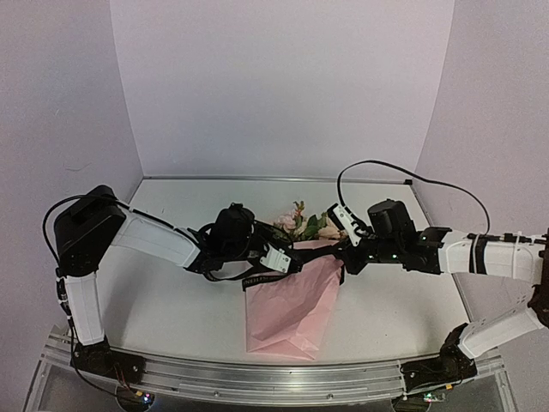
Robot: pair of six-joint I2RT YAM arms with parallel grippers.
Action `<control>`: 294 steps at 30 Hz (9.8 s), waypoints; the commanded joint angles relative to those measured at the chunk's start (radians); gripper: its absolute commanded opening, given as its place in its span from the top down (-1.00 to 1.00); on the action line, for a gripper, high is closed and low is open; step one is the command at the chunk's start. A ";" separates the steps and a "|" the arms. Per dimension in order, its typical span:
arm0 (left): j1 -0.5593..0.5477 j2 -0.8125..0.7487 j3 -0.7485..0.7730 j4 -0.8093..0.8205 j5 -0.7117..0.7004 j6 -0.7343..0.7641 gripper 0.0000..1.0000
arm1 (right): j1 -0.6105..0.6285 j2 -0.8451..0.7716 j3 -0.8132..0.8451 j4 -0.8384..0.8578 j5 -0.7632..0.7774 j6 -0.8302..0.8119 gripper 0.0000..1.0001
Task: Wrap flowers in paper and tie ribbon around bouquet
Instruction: Cross the ribbon over the folded bouquet.
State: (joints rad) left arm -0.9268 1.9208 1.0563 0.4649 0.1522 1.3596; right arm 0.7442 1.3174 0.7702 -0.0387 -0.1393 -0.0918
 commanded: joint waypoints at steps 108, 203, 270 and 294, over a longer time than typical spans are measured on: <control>0.095 0.263 0.625 -0.747 0.232 -1.804 0.82 | -0.001 0.444 0.370 -0.102 0.314 0.240 0.67; 0.282 -0.463 -0.191 -0.660 -0.190 -2.112 -0.17 | -0.060 0.185 0.348 -0.691 0.224 0.559 1.00; 0.262 -0.184 0.046 -0.266 0.392 -2.157 1.00 | -0.109 -0.055 0.334 -0.831 0.369 0.600 1.00; 0.223 -0.219 -0.084 -0.222 0.425 -2.155 1.00 | 0.147 -0.452 0.072 -0.861 0.230 0.752 1.00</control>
State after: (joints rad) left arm -0.6904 1.7325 0.9692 0.1914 0.5582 -0.8107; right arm 0.8659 0.8836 0.8636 -0.9107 0.0887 0.6339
